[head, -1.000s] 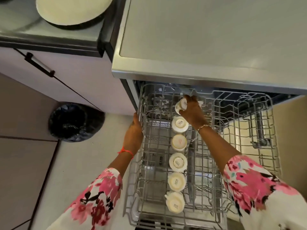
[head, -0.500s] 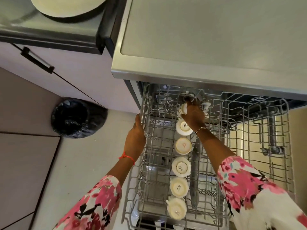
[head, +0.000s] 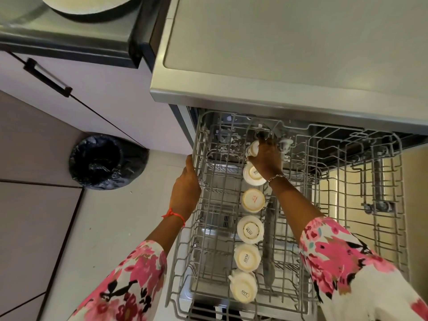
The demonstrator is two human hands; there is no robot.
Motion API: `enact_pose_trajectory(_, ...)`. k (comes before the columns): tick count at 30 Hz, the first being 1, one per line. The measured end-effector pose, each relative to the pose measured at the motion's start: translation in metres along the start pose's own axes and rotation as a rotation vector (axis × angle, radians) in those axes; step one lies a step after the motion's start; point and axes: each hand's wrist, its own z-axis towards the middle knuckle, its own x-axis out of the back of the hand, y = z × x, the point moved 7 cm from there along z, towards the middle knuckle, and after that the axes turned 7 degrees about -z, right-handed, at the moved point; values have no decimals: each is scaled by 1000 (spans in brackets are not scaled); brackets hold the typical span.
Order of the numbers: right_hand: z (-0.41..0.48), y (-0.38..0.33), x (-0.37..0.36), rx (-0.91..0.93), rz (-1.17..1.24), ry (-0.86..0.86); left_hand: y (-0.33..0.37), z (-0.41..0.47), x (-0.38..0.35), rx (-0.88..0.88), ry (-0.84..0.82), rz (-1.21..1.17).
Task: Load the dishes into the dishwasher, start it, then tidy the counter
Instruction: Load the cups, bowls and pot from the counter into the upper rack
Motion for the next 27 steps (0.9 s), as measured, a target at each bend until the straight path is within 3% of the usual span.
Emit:
enact_pose_trajectory(7, -17, 4, 11, -16, 102, 6, 2, -1, 1, -51, -3, 49)
enact_pose_trajectory(12, -60, -5, 23, 30, -43, -72, 6, -4, 8, -68, -159, 69)
enact_pose_trajectory(17, -130, -28, 24, 152, -57, -193, 3, -45, 42, -169, -245, 336)
enact_pose_trajectory(27, -261, -150, 57, 398, -221, -219, -69, -157, 144, -95, -197, 386)
